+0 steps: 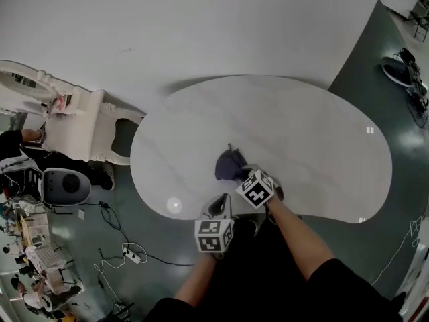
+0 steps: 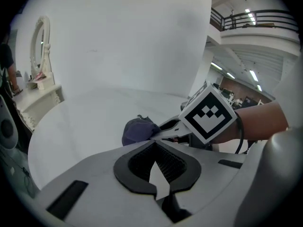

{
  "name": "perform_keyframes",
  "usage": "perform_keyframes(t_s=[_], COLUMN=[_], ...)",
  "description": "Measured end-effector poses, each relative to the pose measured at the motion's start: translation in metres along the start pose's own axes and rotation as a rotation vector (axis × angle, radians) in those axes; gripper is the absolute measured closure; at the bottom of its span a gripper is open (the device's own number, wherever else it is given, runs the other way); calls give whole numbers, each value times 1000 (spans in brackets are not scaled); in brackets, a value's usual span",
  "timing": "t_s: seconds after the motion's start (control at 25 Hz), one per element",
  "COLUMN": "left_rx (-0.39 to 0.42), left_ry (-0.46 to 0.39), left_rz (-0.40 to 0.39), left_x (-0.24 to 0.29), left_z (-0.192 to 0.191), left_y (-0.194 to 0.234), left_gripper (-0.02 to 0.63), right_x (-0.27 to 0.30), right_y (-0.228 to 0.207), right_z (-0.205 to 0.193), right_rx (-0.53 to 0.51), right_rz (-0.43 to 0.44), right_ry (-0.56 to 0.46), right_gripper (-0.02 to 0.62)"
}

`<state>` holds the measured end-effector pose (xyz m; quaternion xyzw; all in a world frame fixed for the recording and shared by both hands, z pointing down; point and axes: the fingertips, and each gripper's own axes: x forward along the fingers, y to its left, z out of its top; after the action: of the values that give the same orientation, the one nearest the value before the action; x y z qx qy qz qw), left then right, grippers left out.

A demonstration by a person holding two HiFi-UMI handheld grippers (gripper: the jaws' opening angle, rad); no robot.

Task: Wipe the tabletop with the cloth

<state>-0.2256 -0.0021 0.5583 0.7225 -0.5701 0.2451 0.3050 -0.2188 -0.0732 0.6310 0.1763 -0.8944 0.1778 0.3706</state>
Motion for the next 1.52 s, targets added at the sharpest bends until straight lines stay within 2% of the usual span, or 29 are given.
perform_keyframes(t_s=[0.4,0.6,1.04,1.52], left_rx=[98,132,233,349], left_ry=[25,30,53,78], left_rz=[-90,-128,-238,-372], left_x=[34,49,82,114], left_z=[17,25,35,40], left_y=[-63,-94,-163,-246], left_gripper=[600,600,600,600], right_x=[-56,-88,-156,-228], right_y=[-51,-77,-132,-168], right_z=[-50,-79,-146,-216], right_rx=[32,52,249,395], right_rz=[-48,-102,-236,-376], right_ry=[8,7,-35,-59], right_gripper=[538,538,538,538])
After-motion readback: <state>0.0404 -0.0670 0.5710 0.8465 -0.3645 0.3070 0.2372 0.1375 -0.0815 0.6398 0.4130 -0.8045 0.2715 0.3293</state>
